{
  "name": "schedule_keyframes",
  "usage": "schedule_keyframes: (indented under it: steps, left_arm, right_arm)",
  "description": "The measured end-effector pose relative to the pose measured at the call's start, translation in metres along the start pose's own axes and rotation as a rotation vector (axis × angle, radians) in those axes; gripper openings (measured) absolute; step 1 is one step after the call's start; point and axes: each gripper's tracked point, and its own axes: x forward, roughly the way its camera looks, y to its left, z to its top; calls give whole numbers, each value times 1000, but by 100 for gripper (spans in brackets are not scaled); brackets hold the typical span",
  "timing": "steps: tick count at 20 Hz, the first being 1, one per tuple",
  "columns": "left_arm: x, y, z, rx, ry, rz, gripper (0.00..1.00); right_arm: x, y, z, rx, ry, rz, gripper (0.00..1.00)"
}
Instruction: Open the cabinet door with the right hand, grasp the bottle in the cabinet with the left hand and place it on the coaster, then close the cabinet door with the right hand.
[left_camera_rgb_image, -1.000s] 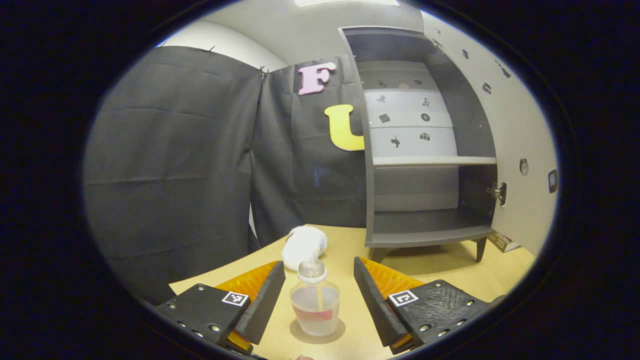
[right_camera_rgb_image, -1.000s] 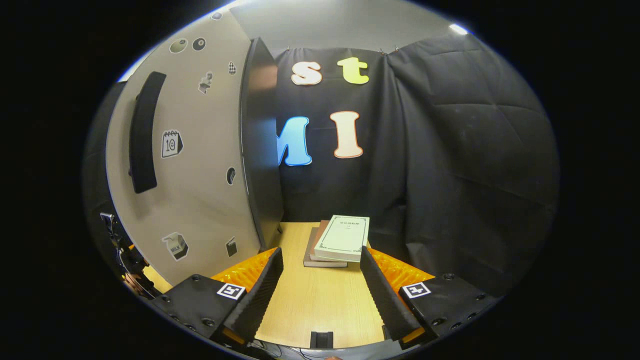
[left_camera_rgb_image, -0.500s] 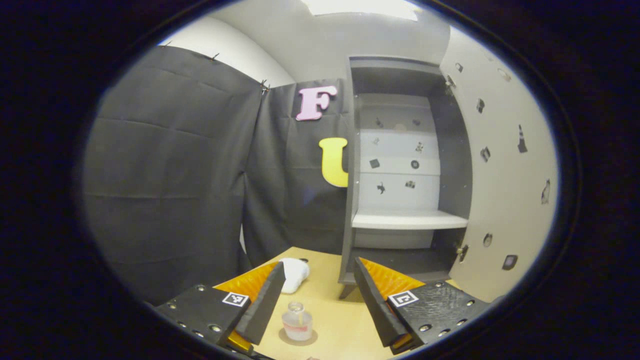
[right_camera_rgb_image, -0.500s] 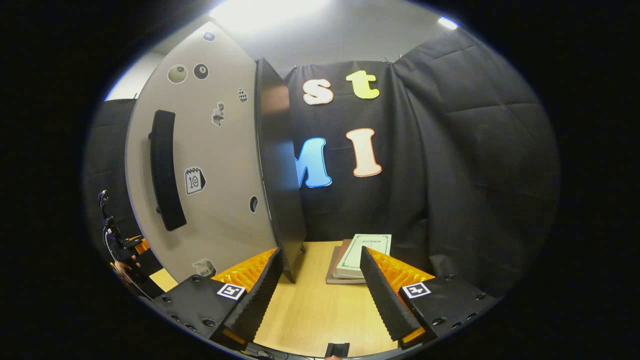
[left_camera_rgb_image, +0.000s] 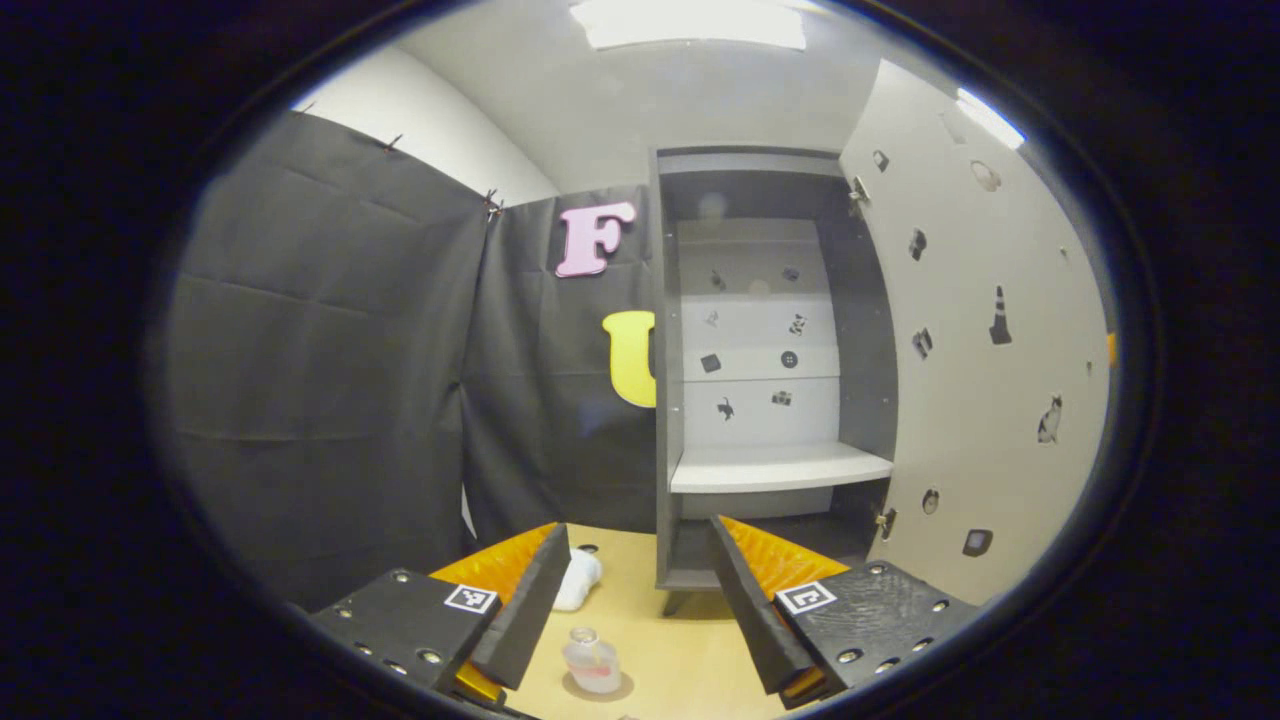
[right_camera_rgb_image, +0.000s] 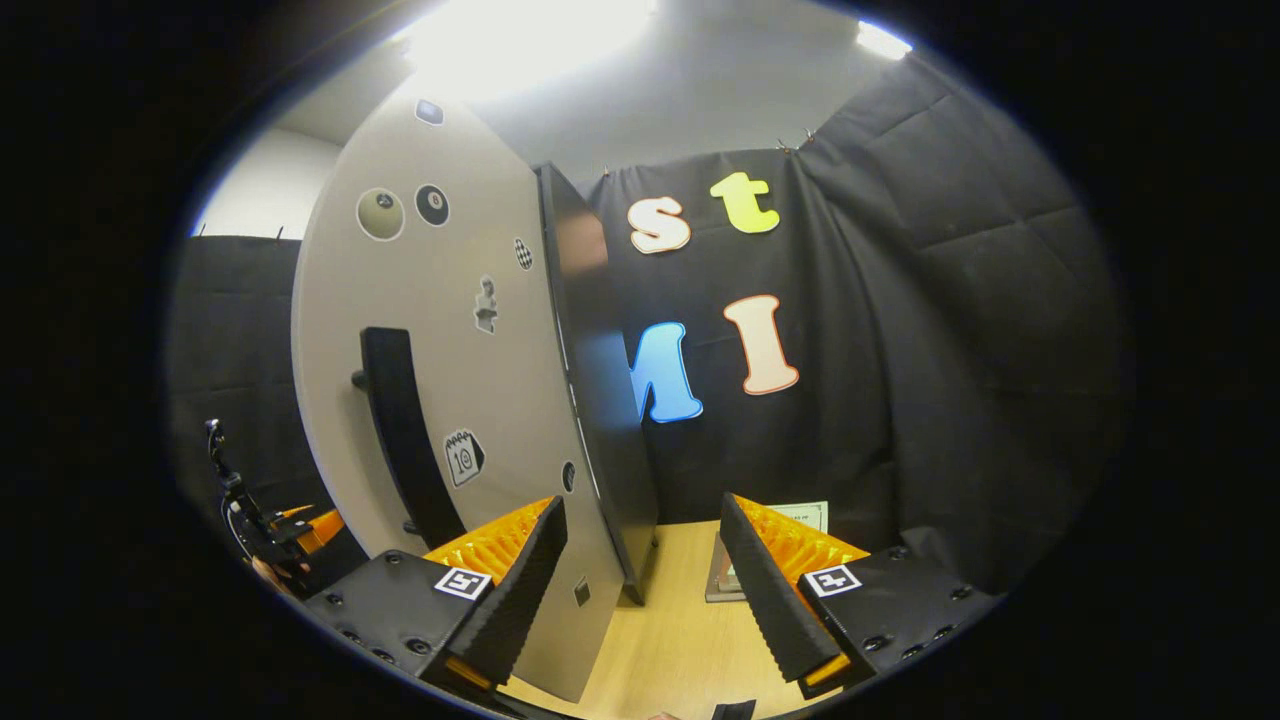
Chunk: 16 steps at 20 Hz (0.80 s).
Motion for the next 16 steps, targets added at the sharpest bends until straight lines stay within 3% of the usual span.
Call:
schedule_keyframes:
  steps: [5,6,8,12,13,14,16]
  left_arm:
    - [15,8,-5,22,9,-63,84]
    - [17,12,-5,20,11,-62,84]
    - [18,17,-6,5,12,-70,86]
    - [26,29,-14,-14,27,-78,86]
    - [27,33,-16,-13,28,-75,87]
    - [27,36,-18,-17,26,-74,84]
    - [27,38,-22,-37,30,-82,84]
  right_arm:
    - [6,20,8,-45,-23,-28,98]
    - [8,26,6,-52,-17,-27,92]
    - [11,31,6,-73,-16,-34,98]
    - [11,36,9,-107,-24,-69,97]
    - [11,37,7,-111,-20,-74,90]
    - [11,39,8,-115,-18,-78,97]
    - [11,44,7,-123,-16,-83,97]
